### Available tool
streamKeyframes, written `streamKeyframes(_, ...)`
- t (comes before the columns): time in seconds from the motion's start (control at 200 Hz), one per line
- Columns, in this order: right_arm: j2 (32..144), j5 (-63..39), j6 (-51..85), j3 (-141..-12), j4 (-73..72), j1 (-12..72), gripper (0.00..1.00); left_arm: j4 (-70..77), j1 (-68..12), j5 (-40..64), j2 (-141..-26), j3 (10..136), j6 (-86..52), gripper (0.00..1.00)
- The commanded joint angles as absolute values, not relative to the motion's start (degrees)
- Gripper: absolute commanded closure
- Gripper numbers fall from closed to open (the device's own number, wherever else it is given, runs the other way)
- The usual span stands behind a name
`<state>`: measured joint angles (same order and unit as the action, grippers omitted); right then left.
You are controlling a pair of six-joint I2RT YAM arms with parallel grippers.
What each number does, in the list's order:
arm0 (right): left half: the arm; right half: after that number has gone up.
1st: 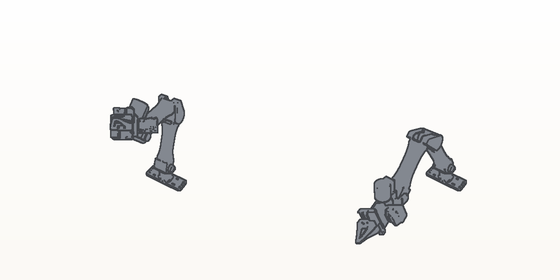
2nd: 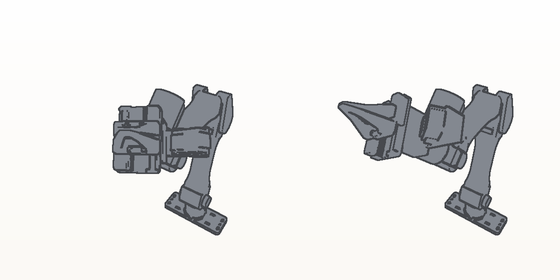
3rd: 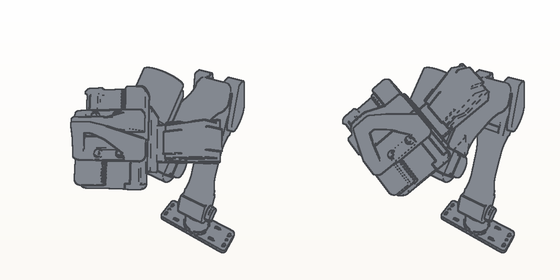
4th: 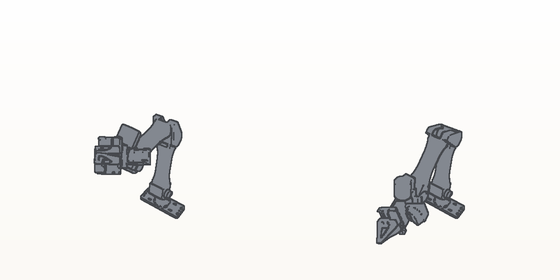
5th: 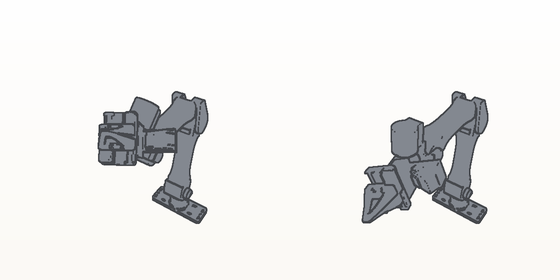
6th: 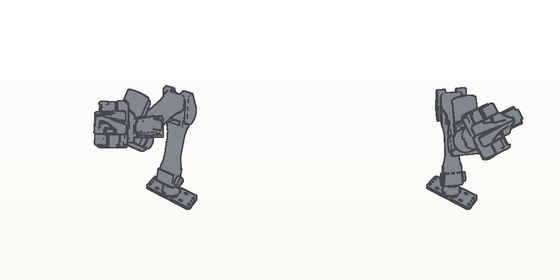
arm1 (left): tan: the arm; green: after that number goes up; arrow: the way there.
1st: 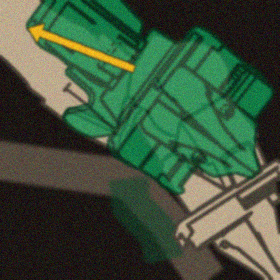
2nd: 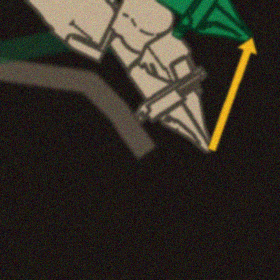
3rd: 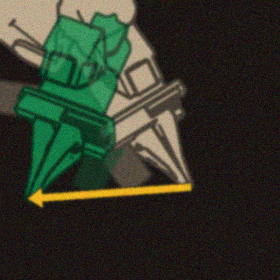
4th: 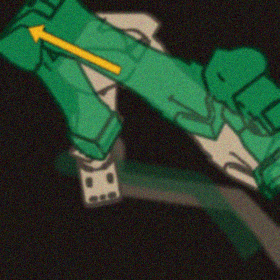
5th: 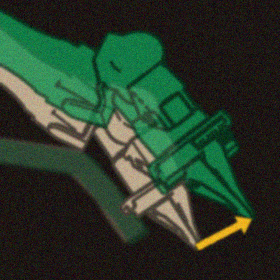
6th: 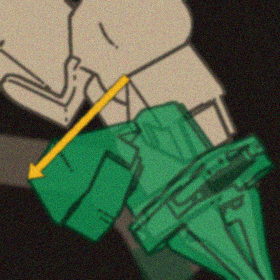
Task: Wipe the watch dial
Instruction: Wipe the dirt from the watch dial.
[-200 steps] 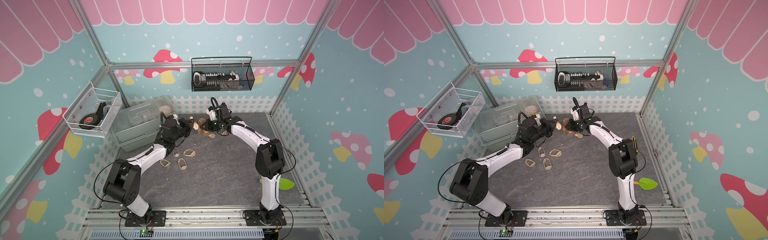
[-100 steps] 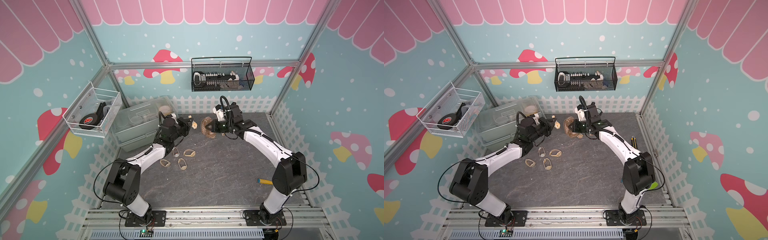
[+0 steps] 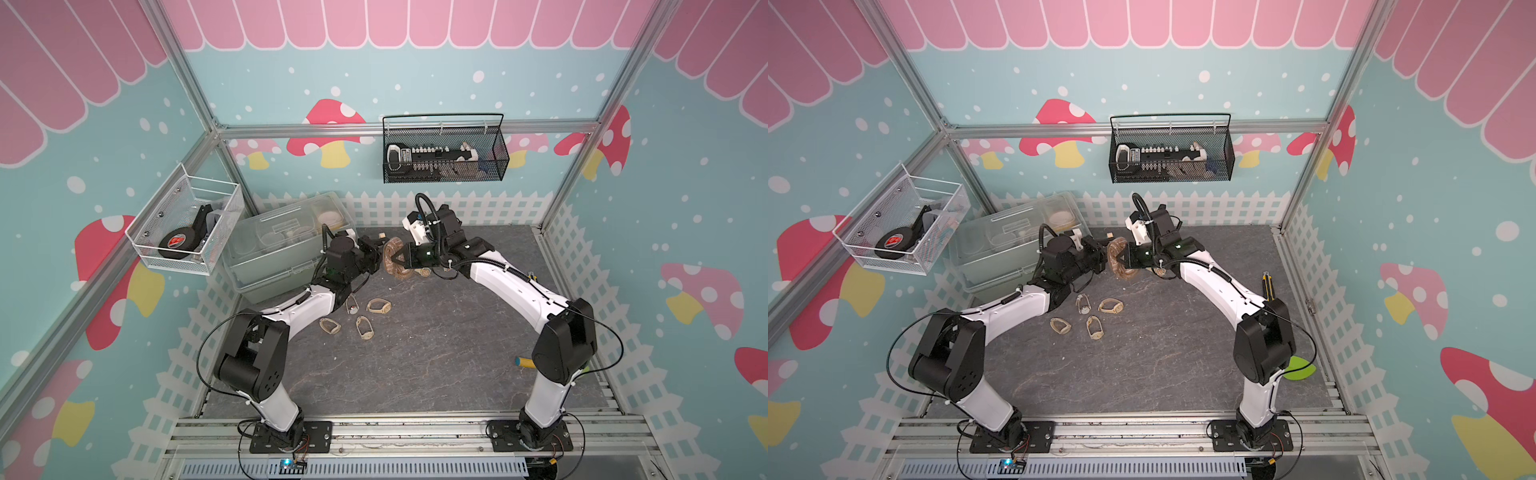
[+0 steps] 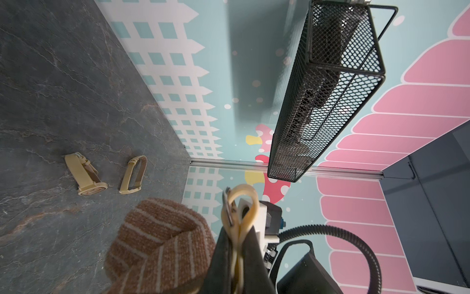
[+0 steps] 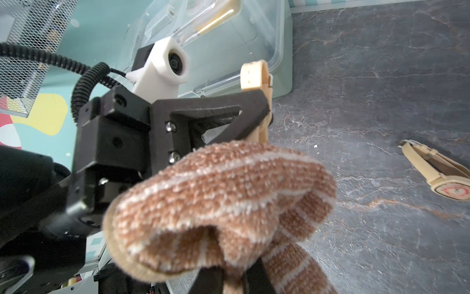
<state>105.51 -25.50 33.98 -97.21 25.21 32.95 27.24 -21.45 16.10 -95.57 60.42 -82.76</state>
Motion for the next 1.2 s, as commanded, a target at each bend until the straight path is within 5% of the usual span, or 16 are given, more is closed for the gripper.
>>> streamKeyframes(0.0,110.56,-25.14,33.15,-101.11,25.65,32.98,1.0,29.36,-21.89,17.17,-95.52,62.38,-83.92,1.0)
streamKeyframes(0.846,125.72,-25.4,33.04,-123.05,30.27,27.28,1.0,26.15,-23.2,17.8,-91.66,59.64,-82.67,1.0)
streamKeyframes(1.196,119.33,-25.29,31.0,-114.62,30.03,24.07,1.0,25.37,-21.92,17.4,-89.38,58.18,-82.17,1.0)
